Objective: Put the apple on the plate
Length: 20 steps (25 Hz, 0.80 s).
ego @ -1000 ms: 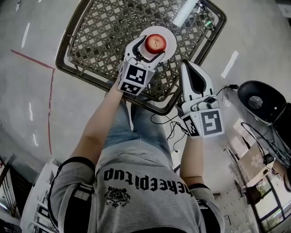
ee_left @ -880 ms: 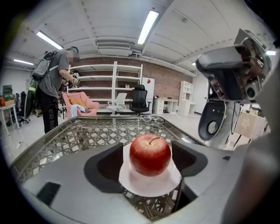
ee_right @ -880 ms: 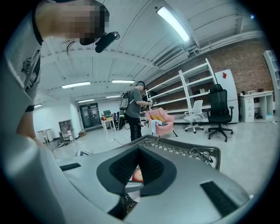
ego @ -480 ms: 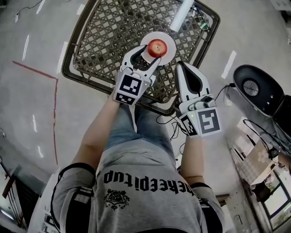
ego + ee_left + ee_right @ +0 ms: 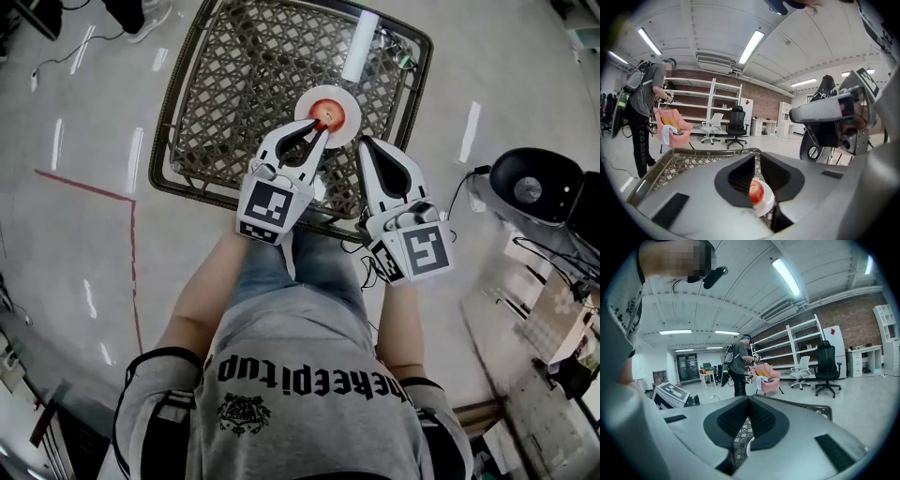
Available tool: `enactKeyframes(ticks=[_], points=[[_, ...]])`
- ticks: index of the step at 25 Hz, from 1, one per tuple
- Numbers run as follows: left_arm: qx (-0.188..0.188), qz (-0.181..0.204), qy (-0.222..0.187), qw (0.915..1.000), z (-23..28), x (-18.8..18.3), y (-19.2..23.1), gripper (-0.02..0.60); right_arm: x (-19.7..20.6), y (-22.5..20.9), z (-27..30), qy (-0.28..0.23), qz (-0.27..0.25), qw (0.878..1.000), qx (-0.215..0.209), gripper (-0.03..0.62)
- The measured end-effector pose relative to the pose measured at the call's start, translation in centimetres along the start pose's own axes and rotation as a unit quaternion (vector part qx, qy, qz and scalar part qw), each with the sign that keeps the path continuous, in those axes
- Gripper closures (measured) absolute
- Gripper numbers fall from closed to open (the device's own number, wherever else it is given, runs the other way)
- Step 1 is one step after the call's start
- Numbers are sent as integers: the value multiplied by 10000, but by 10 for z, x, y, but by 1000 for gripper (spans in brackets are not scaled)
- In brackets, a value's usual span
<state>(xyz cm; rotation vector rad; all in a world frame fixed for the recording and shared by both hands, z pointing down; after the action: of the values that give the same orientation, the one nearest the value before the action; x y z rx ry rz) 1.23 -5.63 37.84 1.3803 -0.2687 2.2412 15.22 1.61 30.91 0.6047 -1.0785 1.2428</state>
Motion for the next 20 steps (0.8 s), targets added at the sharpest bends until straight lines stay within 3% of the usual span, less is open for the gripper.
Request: enactKeyframes(ticks=[6, 13, 20], points=[[326, 208, -327, 9987, -20, -23, 3, 561, -4, 19, -5, -131, -30, 9995, 271, 585], [714, 451, -546, 9949, -46, -55, -3, 560, -16, 35, -21, -293, 29, 9982, 515, 585], [1148, 555, -731, 9891, -58, -63, 0, 560, -13, 49, -20, -380, 28, 9964, 762, 585]])
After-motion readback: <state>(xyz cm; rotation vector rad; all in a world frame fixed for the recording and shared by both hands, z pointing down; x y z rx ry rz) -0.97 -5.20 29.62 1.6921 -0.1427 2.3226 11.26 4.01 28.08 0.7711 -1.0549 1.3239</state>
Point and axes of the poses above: the fingertips, and each gripper's own axes: z forward along the fingers, y to its left, x out of its underside, the point moved 9 cm from there along -z, backward along the fingers, and after that the axes turned 10 degrees about y, right-handed, at the moved point
